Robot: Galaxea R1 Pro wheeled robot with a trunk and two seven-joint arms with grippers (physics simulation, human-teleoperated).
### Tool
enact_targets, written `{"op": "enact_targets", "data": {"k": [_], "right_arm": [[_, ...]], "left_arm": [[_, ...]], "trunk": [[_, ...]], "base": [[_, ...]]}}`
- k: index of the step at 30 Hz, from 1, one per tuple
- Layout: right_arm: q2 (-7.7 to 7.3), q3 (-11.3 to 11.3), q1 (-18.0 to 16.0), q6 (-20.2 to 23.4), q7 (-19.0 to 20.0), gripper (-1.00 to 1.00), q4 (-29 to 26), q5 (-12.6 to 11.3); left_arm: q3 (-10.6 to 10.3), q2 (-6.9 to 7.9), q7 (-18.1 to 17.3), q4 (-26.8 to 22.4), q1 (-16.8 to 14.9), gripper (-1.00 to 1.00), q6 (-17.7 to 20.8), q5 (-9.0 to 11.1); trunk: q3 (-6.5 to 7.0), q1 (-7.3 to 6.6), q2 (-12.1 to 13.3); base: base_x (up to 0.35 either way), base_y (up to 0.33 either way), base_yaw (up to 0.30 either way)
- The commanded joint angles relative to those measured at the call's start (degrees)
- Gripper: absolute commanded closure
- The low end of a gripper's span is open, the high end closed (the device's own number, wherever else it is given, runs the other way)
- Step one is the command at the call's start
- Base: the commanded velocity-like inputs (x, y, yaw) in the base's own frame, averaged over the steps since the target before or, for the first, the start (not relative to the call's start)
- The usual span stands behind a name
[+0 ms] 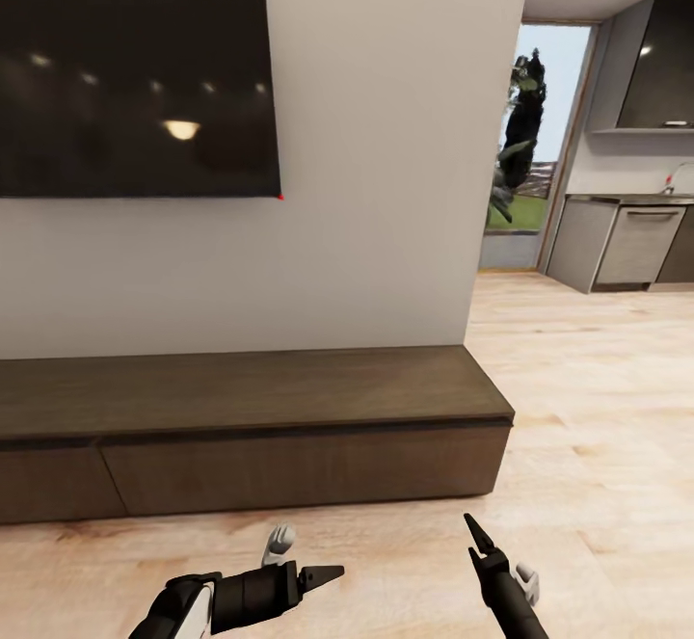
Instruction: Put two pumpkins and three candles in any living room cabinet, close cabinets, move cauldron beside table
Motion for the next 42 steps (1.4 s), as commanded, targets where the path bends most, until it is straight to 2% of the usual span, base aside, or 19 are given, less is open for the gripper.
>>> {"op": "enact_targets", "data": {"k": [1,4,9,15,34,42], "right_arm": [[-0.02,0.0,0.0,0.6,0.2,-1.0,0.1,-1.3],[-0.07,0.1,0.0,1.5,0.2,-1.0,0.1,-3.1],[-0.17,0.1,0.0,2.5,0.0,-1.0,0.2,-3.8],[-0.18,0.1,0.0,4.7,0.2,-1.0,0.2,-3.7],[-0.14,0.1,0.0,4.8,0.1,-1.0,0.2,-3.6],[-0.11,0.1,0.0,5.0,-0.2,-1.0,0.2,-3.7]], "left_arm": [[-0.1,0.05,0.1,0.0,0.0,-1.0,0.4,0.4],[-0.1,0.05,0.1,0.0,0.0,-1.0,0.4,0.4],[-0.1,0.05,0.1,0.0,0.0,-1.0,0.4,0.4],[-0.1,0.05,0.0,0.0,0.0,-1.0,0.4,0.4],[-0.2,-0.03,0.1,0.0,0.0,-1.0,0.3,0.3],[-0.1,-0.07,0.1,0.0,0.0,-1.0,0.3,0.4]], "trunk": [[-0.06,0.02,0.0],[-0.06,0.02,0.0],[-0.06,0.02,0.0],[-0.06,0.02,0.0],[-0.06,0.02,0.0],[-0.06,0.02,0.0]], "base": [[0.303,0.0,0.0],[0.287,0.0,0.0],[0.23,0.0,0.0],[0.206,0.0,0.0],[0.233,0.0,0.0],[0.037,0.0,0.0]]}}
